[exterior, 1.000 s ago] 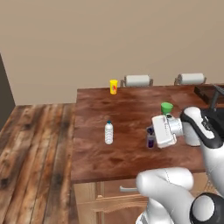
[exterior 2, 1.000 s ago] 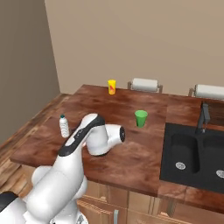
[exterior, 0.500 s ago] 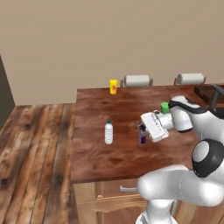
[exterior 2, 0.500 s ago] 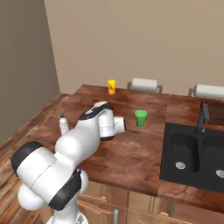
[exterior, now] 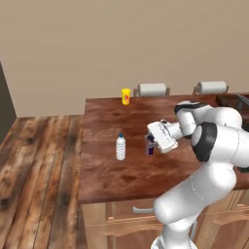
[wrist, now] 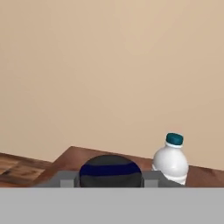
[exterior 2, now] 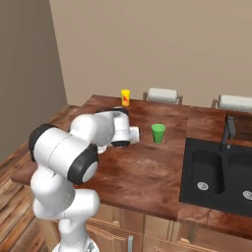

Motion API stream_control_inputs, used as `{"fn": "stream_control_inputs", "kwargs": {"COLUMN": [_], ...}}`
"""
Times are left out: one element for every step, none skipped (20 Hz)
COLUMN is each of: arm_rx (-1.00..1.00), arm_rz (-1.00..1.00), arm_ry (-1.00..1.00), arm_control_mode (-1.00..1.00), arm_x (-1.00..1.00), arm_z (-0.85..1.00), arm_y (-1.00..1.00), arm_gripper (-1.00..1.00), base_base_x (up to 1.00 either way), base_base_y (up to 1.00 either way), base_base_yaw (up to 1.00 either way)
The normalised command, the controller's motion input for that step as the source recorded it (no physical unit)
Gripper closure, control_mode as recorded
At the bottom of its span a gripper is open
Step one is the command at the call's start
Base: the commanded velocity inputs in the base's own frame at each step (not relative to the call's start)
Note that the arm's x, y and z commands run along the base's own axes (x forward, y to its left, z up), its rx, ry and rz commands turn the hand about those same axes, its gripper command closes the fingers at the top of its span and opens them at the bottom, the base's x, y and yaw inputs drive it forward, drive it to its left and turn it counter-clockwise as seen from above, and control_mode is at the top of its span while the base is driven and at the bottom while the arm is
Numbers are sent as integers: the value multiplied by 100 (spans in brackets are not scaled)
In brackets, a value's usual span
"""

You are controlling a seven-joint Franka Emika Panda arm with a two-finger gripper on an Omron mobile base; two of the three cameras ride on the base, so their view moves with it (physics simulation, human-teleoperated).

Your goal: Place the drinks on the dining counter in a tight cluster.

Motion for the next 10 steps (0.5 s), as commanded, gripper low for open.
{"fn": "stream_control_inputs", "kwargs": {"arm_rx": [0,0,0,0,0,0,0,0,0,0], "arm_rz": [0,-1,-1,-1,-1,0,0,0,-1,-1], "arm_ry": [-1,-1,-1,0,0,0,0,0,0,0], "arm_control_mode": [-100,-100,-100,-100,-100,-100,-100,-100,-100,-100], "arm_x": [29,30,27,25,22,21,18,15,16,17], "arm_z": [-21,-23,-23,-25,-23,-27,-28,-33,-33,-33], "arm_y": [42,38,31,21,14,11,13,17,21,21], "arm_gripper": [100,100,100,100,100,100,100,100,100,100], "base_base_x": [0,0,0,0,0,0,0,0,0,0], "base_base_y": [0,0,0,0,0,0,0,0,0,0], "base_base_yaw": [0,0,0,0,0,0,0,0,0,0]}}
